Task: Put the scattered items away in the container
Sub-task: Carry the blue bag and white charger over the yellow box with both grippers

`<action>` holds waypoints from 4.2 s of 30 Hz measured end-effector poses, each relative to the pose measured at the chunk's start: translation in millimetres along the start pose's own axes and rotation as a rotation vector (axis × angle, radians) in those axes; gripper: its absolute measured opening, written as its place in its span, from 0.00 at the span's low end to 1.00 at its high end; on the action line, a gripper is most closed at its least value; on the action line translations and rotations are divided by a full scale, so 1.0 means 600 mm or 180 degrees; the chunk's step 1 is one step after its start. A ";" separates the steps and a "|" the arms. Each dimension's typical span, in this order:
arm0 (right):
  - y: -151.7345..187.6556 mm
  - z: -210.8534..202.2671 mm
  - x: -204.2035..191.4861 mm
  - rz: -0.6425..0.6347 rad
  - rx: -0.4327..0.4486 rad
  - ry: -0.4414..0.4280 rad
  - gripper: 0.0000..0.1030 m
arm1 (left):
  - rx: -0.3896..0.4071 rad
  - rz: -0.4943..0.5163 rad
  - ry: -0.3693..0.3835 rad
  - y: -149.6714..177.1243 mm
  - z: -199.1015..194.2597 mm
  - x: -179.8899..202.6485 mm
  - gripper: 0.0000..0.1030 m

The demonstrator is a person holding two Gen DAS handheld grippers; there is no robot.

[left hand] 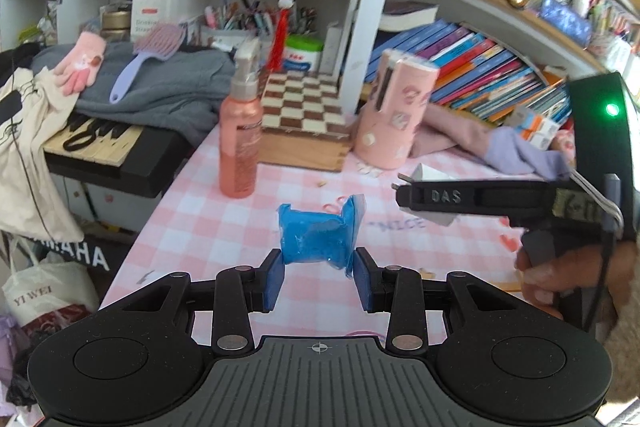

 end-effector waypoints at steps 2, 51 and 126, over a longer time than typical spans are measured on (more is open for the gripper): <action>0.005 -0.030 0.006 0.0012 0.0070 0.0005 0.52 | 0.0044 0.0031 0.0044 -0.003 -0.014 0.008 0.35; 0.339 -0.457 0.004 0.0491 0.0181 0.0340 0.52 | 0.0084 0.0365 0.0734 0.177 -0.324 0.117 0.34; 0.216 -0.524 0.371 0.0593 0.0823 0.0891 0.52 | 0.0207 0.1250 0.1445 0.044 -0.155 0.517 0.33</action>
Point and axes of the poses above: each gripper's, at about its wrist camera, not at the fingertips, and z roughly the way its jaws point, x to its right, y to its underside, the point moved 3 cm from there along z, roughly the way its jaws point, and after that the axes turned 8 degrees about z, right-handed, at the moved point
